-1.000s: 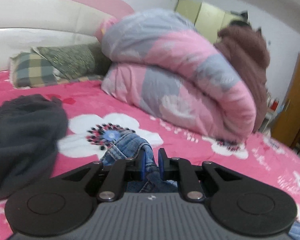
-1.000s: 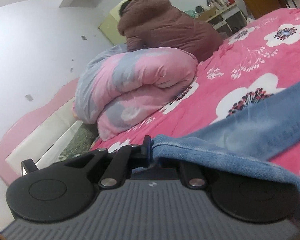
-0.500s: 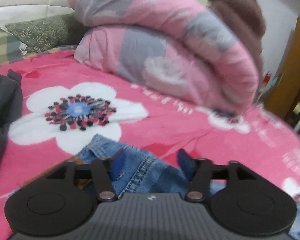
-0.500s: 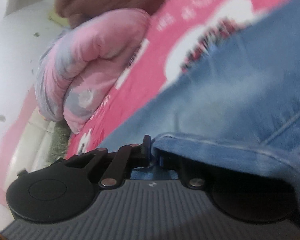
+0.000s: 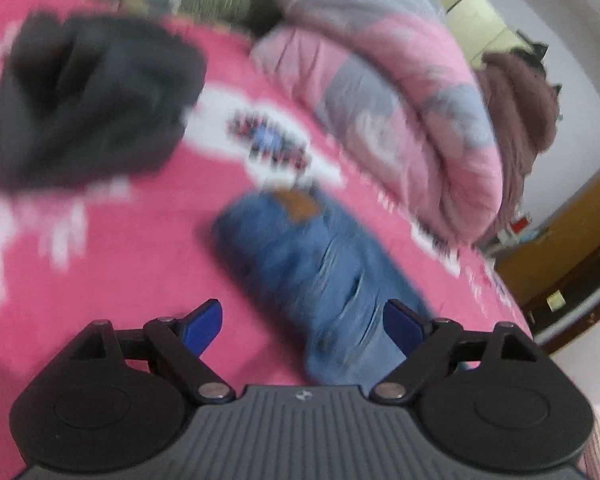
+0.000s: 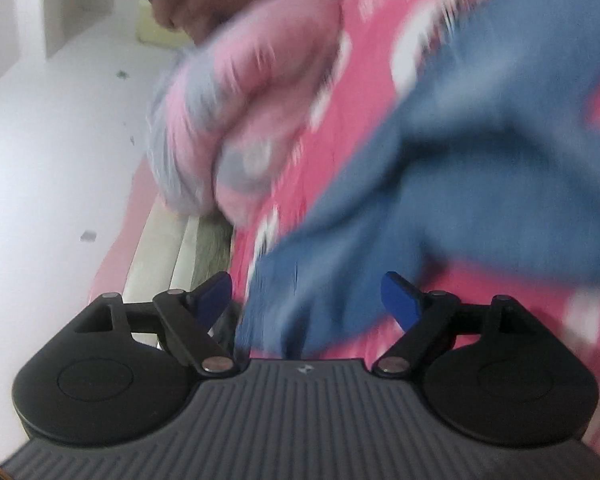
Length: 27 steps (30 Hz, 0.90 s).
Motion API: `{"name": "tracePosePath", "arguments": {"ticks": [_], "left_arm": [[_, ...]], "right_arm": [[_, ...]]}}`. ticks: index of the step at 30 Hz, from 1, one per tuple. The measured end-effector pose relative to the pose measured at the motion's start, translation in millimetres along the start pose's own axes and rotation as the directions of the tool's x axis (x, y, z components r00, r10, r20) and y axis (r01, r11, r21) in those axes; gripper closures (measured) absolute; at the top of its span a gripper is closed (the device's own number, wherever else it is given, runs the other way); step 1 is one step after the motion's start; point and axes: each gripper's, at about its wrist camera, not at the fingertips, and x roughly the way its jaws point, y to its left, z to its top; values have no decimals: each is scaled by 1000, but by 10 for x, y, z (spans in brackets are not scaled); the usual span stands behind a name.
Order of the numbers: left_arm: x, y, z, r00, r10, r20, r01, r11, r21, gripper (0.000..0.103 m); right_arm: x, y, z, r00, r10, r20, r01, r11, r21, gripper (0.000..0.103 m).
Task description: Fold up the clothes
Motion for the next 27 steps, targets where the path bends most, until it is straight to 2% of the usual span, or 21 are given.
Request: {"name": "tracePosePath", "arguments": {"ticks": [3,6,11,13,16,18,19,21,22,23,25,27], "left_arm": [[99,19,-52,999,24,46,-24,1000,5,20],[294,-80,-4,996,73,60,-76,996,48,20],[561,-249,16,982,149,116,-165,976,141,21],[634,-304,-5,974,172,145,-194,969,152,26],[678,-381,-24,964,199,175,-227,962,153,39],[664,-416,-29,961,200,193,-230,962,145,54],[642,-433,-34,959,197,205,-229,962,147,58],[580,-459,-42,957,184,224,-220,965,146,66],[542,-460,-38,959,172,227,-206,969,134,67],[494,-453,-35,960,161,229,-191,975,117,68],[374,-434,-42,961,140,237,-163,983,83,70],[221,-415,-74,961,119,250,-139,988,63,70]], "right_arm": [[257,-76,-207,995,-72,-72,76,996,47,20],[540,-1,-211,988,-145,-52,145,989,6,20],[993,56,52,979,-204,-16,204,979,21,19],[1096,78,126,977,-214,15,213,976,34,19],[1169,7,195,979,-174,105,166,983,78,19],[1203,-37,219,974,-155,167,140,985,96,19],[1196,-32,197,968,-165,189,151,985,85,23],[1210,-37,178,956,-203,213,194,979,63,49],[1227,-46,177,948,-230,218,224,973,52,70],[1241,-58,176,942,-251,224,247,968,44,78],[1193,-77,169,941,-248,230,245,969,42,85],[1162,41,101,930,-270,247,285,958,-25,87]]}}
